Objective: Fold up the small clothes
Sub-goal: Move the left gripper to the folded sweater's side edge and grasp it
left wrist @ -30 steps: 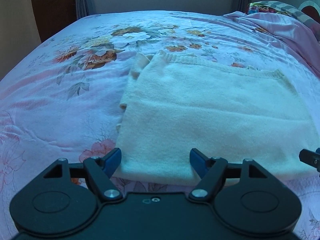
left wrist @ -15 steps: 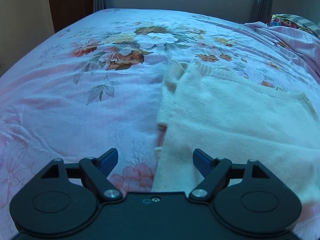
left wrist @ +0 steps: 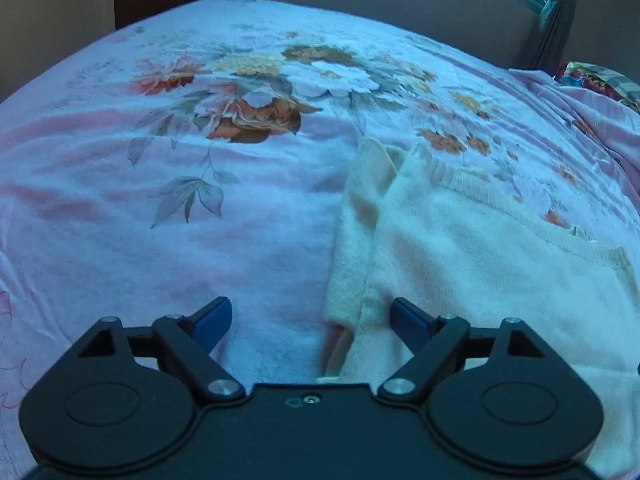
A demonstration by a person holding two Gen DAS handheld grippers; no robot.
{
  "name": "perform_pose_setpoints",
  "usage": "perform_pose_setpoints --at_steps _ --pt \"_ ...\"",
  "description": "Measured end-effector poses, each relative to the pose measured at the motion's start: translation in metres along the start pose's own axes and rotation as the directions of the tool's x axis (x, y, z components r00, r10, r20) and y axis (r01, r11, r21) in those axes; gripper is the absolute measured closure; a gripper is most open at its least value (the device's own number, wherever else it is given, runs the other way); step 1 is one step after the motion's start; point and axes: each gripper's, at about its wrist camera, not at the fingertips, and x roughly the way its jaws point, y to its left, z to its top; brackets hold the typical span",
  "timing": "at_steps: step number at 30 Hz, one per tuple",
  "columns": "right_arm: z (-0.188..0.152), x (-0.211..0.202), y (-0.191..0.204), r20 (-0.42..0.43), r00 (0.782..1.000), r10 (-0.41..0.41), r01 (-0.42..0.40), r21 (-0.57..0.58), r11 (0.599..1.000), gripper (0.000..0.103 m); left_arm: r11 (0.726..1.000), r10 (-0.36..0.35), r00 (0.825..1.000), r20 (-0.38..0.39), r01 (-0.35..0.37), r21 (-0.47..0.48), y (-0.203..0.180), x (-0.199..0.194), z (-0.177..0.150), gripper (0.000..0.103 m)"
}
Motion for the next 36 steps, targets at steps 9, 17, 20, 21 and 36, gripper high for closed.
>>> perform_pose_setpoints --at_steps 9,17,20,21,36 --pt "-0.002 0.005 0.074 0.058 0.995 0.076 -0.064 -0.194 0.979 0.027 0.999 -0.044 0.999 -0.015 0.045 0.016 -0.007 0.01 -0.003 0.023" --pt "-0.024 0.049 0.128 -0.032 0.997 0.076 -0.082 -0.318 0.944 0.056 0.994 -0.106 0.994 -0.014 0.106 0.029 -0.003 0.003 -0.004 0.04" --pt "-0.021 0.043 0.122 -0.037 0.994 0.107 -0.113 -0.286 0.951 0.055 0.995 -0.101 0.995 -0.007 0.101 -0.004 0.008 0.001 -0.007 0.016" --pt "-0.021 0.039 0.12 -0.036 0.992 0.118 -0.123 -0.273 0.954 0.055 0.993 -0.113 0.994 -0.004 0.113 -0.019 0.012 0.001 -0.008 0.015" --pt "-0.025 0.03 0.117 -0.048 0.986 0.159 -0.166 -0.203 0.965 0.055 0.946 -0.305 0.952 -0.007 0.302 -0.114 0.017 0.008 -0.011 0.078"
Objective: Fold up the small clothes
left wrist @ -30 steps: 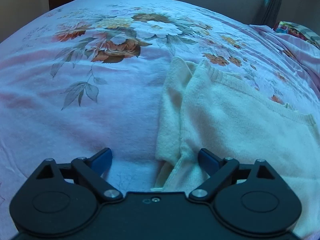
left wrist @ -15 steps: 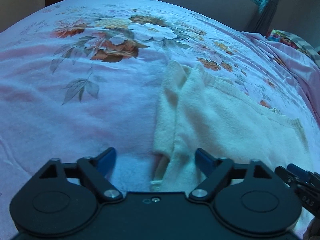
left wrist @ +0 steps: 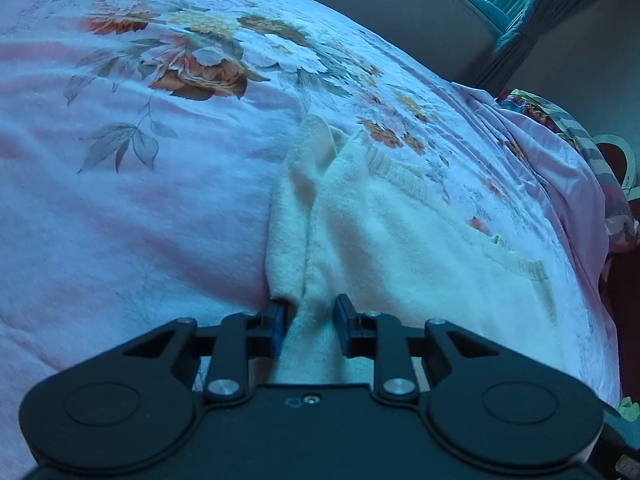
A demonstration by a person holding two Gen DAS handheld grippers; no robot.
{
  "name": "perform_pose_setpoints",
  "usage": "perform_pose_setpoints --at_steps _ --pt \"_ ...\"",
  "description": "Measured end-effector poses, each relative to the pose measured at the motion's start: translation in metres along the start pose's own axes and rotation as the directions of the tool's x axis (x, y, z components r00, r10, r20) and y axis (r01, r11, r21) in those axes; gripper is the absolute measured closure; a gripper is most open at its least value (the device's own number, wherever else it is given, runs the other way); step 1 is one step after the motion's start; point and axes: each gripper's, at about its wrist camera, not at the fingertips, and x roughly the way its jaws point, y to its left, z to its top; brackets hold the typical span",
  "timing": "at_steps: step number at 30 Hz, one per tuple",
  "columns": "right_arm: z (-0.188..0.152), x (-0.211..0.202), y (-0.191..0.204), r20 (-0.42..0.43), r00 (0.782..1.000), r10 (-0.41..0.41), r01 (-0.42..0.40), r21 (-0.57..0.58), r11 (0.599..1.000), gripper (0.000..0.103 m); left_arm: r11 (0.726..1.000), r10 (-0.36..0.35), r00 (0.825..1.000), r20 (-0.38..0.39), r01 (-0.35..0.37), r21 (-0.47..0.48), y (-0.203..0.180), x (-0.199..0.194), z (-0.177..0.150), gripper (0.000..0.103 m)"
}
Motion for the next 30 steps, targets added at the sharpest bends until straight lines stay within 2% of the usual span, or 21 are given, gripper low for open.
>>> perform_pose_setpoints --at_steps 2,4,5,6,7,8,9,11,12,13,15,17,19,21,26,29,30 --pt "0.003 0.0 0.002 0.005 1.0 -0.005 0.005 -0.004 1.0 0.055 1.0 0.001 1.0 -0.005 -0.001 0.015 -0.001 0.003 0.0 0.075" --pt "0.008 0.003 0.006 0.008 1.0 -0.011 0.011 -0.014 1.0 0.055 1.0 -0.011 1.0 -0.013 0.011 -0.006 -0.002 0.005 0.002 0.068" --pt "0.011 0.005 0.008 0.012 1.0 -0.018 0.018 -0.019 1.0 0.055 1.0 -0.017 1.0 -0.018 0.016 -0.012 -0.003 0.006 0.003 0.06" --pt "0.013 0.007 0.011 0.018 1.0 -0.024 0.024 -0.02 0.999 0.055 0.999 -0.03 0.999 -0.024 0.03 -0.011 -0.005 0.007 0.004 0.045" --pt "0.015 0.008 0.012 0.023 0.999 -0.028 0.029 -0.017 0.999 0.055 0.998 -0.059 0.998 -0.036 0.059 0.0 -0.008 0.009 0.005 0.035" --pt "0.017 0.01 0.014 0.023 0.999 -0.028 0.028 -0.013 1.0 0.055 0.996 -0.09 0.994 -0.055 0.091 0.017 -0.011 0.011 0.005 0.016" --pt "0.016 0.013 0.017 0.014 0.999 -0.03 0.03 -0.018 0.999 0.055 0.994 -0.103 0.992 -0.071 0.106 0.04 -0.016 0.013 0.005 0.012" --pt "0.01 0.029 0.024 -0.036 0.997 -0.061 0.058 -0.088 0.994 0.055 0.994 -0.07 0.996 -0.058 0.074 0.077 -0.021 0.014 0.002 0.021" --pt "0.007 0.032 0.027 -0.028 0.997 -0.075 0.071 -0.121 0.99 0.055 0.996 -0.045 0.998 -0.044 0.049 0.081 -0.021 0.013 0.001 0.037" --pt "0.006 0.033 0.027 -0.029 0.997 -0.078 0.073 -0.123 0.99 0.055 0.997 -0.021 0.999 -0.033 0.024 0.078 -0.019 0.012 0.001 0.045" --pt "0.006 0.034 0.023 -0.033 0.997 -0.069 0.065 -0.107 0.992 0.055 0.999 -0.031 0.999 -0.024 0.032 0.025 -0.007 0.01 0.003 0.066" --pt "0.005 0.034 0.022 -0.029 0.998 -0.062 0.059 -0.112 0.992 0.055 0.998 -0.048 0.998 -0.027 0.047 -0.036 0.008 0.008 0.007 0.079" --pt "0.004 0.033 0.021 -0.024 0.998 -0.056 0.053 -0.106 0.993 0.054 0.995 -0.075 0.997 -0.033 0.072 -0.067 0.016 0.007 0.007 0.082" --pt "0.005 0.032 0.02 -0.026 0.998 -0.055 0.052 -0.095 0.994 0.054 0.995 -0.078 0.997 -0.03 0.076 -0.062 0.014 0.007 0.007 0.087" --pt "0.011 0.023 0.022 -0.019 0.998 -0.059 0.057 -0.094 0.994 0.053 0.995 -0.069 0.998 -0.008 0.068 -0.077 0.009 0.004 0.005 0.093" --pt "0.012 0.01 0.023 0.042 0.997 -0.071 0.074 -0.079 0.994 0.053 0.997 -0.059 0.998 0.008 0.059 -0.045 0.0 -0.002 0.006 0.094" --pt "0.009 0.016 0.024 0.013 0.997 -0.076 0.077 -0.098 0.992 0.053 0.998 -0.051 0.999 0.007 0.052 -0.027 -0.003 -0.003 0.006 0.095"
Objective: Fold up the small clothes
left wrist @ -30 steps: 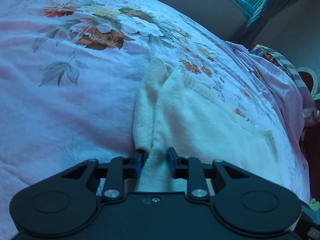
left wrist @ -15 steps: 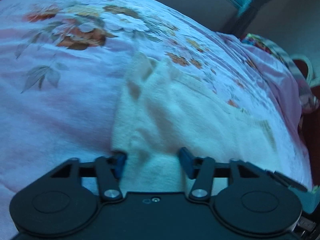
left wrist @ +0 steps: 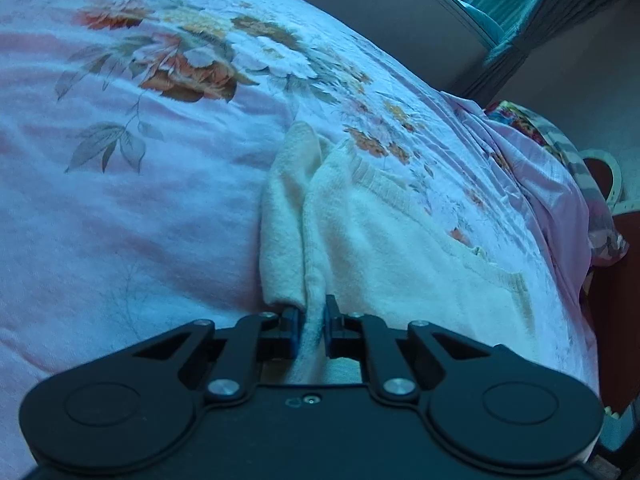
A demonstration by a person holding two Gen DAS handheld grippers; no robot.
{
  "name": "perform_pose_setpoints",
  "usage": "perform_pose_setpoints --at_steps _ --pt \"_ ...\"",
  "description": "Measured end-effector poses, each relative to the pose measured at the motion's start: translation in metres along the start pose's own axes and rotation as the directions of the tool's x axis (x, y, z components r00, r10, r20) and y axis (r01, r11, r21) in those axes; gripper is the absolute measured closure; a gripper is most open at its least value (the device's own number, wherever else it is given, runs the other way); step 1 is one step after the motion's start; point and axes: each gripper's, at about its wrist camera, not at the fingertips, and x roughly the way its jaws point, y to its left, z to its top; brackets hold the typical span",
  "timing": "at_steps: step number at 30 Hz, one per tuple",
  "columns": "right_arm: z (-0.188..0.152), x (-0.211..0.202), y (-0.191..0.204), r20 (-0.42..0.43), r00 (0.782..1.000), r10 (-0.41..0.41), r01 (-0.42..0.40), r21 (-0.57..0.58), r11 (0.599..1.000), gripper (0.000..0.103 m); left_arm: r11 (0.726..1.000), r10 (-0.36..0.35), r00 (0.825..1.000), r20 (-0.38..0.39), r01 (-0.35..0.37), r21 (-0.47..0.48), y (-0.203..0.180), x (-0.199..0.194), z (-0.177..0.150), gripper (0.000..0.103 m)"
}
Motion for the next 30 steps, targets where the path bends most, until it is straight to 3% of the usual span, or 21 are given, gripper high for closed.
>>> perform_pose_setpoints --at_steps 1,3,6,8,10,13,16,19,24,30 --pt "-0.004 0.011 0.003 -0.059 0.998 0.013 -0.015 -0.025 1.0 0.053 1.0 0.013 1.0 -0.003 -0.013 0.024 -0.004 0.0 0.0 0.095" --pt "-0.005 0.013 0.004 -0.049 0.999 0.004 -0.006 -0.053 0.999 0.053 0.998 0.031 0.999 -0.008 -0.031 0.053 -0.01 0.001 0.0 0.095" --pt "0.001 0.003 -0.005 -0.022 0.999 0.033 -0.032 0.039 0.999 0.053 0.996 0.052 0.998 -0.02 -0.051 0.067 -0.011 0.004 0.001 0.095" --pt "-0.004 0.009 -0.003 -0.059 0.998 0.018 -0.017 0.013 1.0 0.053 0.993 0.07 0.997 -0.021 -0.068 0.096 -0.012 0.006 -0.001 0.092" --pt "-0.005 0.005 -0.002 -0.045 0.999 0.019 -0.019 -0.012 1.0 0.053 0.993 0.078 0.996 -0.04 -0.074 0.091 -0.011 0.01 -0.002 0.087" --pt "-0.005 -0.001 -0.008 -0.04 0.998 0.044 -0.042 0.041 0.998 0.053 0.998 0.058 0.997 -0.059 -0.057 0.026 -0.001 0.013 0.0 0.084" --pt "-0.007 -0.006 -0.01 -0.031 0.998 0.062 -0.061 0.054 0.997 0.052 0.998 0.062 0.997 -0.047 -0.062 0.004 -0.003 0.01 0.001 0.093" --pt "-0.009 -0.009 -0.01 -0.024 0.999 0.046 -0.045 0.051 0.998 0.051 0.994 0.09 0.996 -0.017 -0.089 0.063 -0.019 0.003 -0.001 0.095" --pt "-0.008 -0.005 -0.008 -0.054 0.998 0.044 -0.044 0.001 0.999 0.05 0.992 0.019 0.999 0.028 -0.022 0.123 -0.059 -0.017 0.001 0.095" --pt "-0.01 -0.035 -0.066 0.001 0.995 0.103 -0.101 0.209 0.973 0.05 0.965 -0.113 0.993 -0.024 0.116 0.235 -0.15 -0.008 -0.014 0.095"
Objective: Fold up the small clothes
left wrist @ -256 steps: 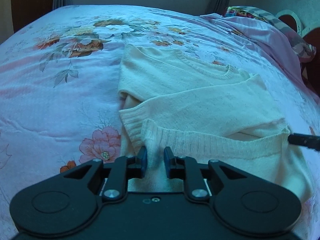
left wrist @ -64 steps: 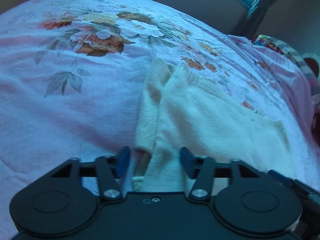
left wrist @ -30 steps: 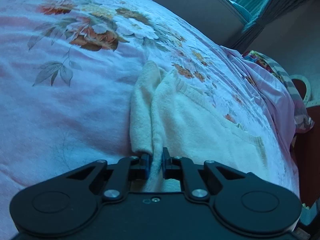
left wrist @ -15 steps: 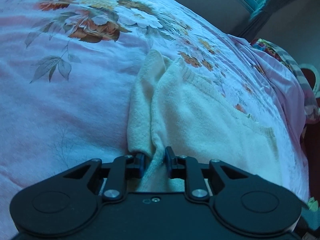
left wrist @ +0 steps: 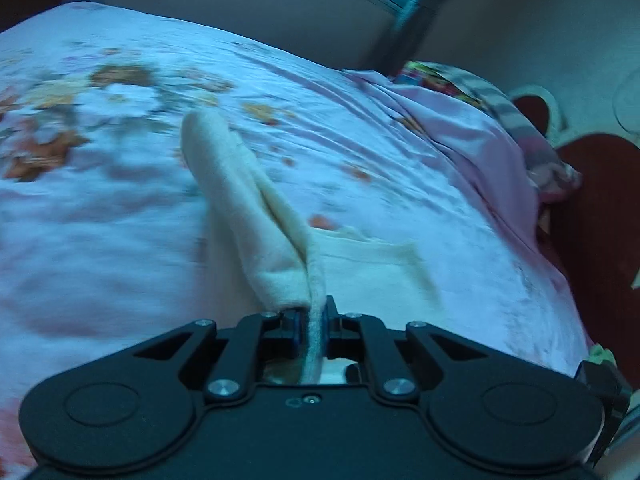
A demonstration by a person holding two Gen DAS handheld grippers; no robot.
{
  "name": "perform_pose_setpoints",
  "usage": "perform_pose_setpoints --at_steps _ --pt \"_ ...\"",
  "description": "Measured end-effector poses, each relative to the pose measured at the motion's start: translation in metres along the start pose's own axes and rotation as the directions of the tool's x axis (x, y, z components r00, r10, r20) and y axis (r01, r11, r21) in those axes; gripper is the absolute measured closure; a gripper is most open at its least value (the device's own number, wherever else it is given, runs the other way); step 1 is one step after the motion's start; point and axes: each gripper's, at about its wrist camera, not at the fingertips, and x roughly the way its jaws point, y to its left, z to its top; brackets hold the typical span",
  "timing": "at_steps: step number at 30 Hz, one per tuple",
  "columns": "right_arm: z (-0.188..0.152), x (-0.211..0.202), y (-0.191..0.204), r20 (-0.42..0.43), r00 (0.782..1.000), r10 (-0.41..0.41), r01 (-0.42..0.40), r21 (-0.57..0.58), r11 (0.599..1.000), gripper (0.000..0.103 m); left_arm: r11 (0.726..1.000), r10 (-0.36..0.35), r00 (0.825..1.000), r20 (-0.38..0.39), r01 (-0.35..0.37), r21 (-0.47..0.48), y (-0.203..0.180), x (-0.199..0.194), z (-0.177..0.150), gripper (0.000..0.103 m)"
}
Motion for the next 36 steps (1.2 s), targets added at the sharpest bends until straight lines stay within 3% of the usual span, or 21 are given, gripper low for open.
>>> perform_pose_setpoints --at_steps 3,8,9,13,16,18,19,22,24,27,31,36 --pt "-0.003 -0.021 -0.035 0.012 1.0 -0.011 0.01 0.064 0.998 0.05 0.998 -0.061 0.997 -0.037 0.06 -0.018 -0.035 0.028 -0.013 0.095" --pt "-0.011 -0.049 -0.084 0.004 1.0 -0.002 0.001 0.145 0.989 0.05 0.997 -0.059 0.984 -0.17 0.049 -0.059 -0.069 0.08 -0.046 0.088" --pt "-0.012 -0.054 -0.089 0.005 1.0 -0.001 0.0 0.148 0.989 0.05 0.997 -0.054 0.983 -0.173 0.044 -0.063 -0.071 0.082 -0.048 0.083" --pt "-0.012 -0.065 -0.092 0.027 1.0 0.011 -0.015 0.157 0.987 0.05 0.993 -0.096 0.982 -0.162 0.084 -0.078 -0.071 0.056 -0.04 0.077" --pt "-0.01 -0.069 -0.086 0.057 0.998 0.027 -0.035 0.164 0.986 0.05 0.989 -0.129 0.986 -0.104 0.12 -0.088 -0.065 0.026 -0.03 0.059" --pt "-0.008 -0.069 -0.082 0.053 0.998 0.038 -0.046 0.169 0.985 0.05 0.991 -0.116 0.991 -0.06 0.112 -0.068 -0.06 0.006 -0.027 0.035" --pt "-0.008 -0.068 -0.08 0.047 0.998 0.048 -0.055 0.173 0.983 0.05 0.995 -0.093 0.995 -0.035 0.092 -0.041 -0.057 -0.002 -0.026 0.033" --pt "-0.008 -0.06 -0.077 0.02 0.996 0.083 -0.086 0.201 0.976 0.048 0.999 0.021 1.0 -0.017 -0.02 0.037 -0.045 -0.009 -0.032 0.035" --pt "-0.008 -0.053 -0.078 0.004 0.994 0.11 -0.108 0.238 0.965 0.037 0.997 0.075 0.997 -0.035 -0.074 0.036 -0.03 -0.007 -0.041 0.039" --pt "-0.007 -0.042 -0.075 -0.012 0.994 0.111 -0.104 0.257 0.961 0.033 0.992 0.125 0.99 -0.058 -0.124 0.025 -0.011 0.002 -0.057 0.042" --pt "0.002 -0.028 -0.076 -0.001 0.994 0.112 -0.107 0.29 0.951 0.033 0.988 0.142 0.984 -0.112 -0.135 0.069 -0.003 0.02 -0.079 0.044" --pt "0.018 -0.007 -0.068 -0.001 0.997 0.078 -0.076 0.239 0.968 0.037 0.985 0.135 0.986 -0.097 -0.123 0.124 -0.008 0.022 -0.09 0.042"
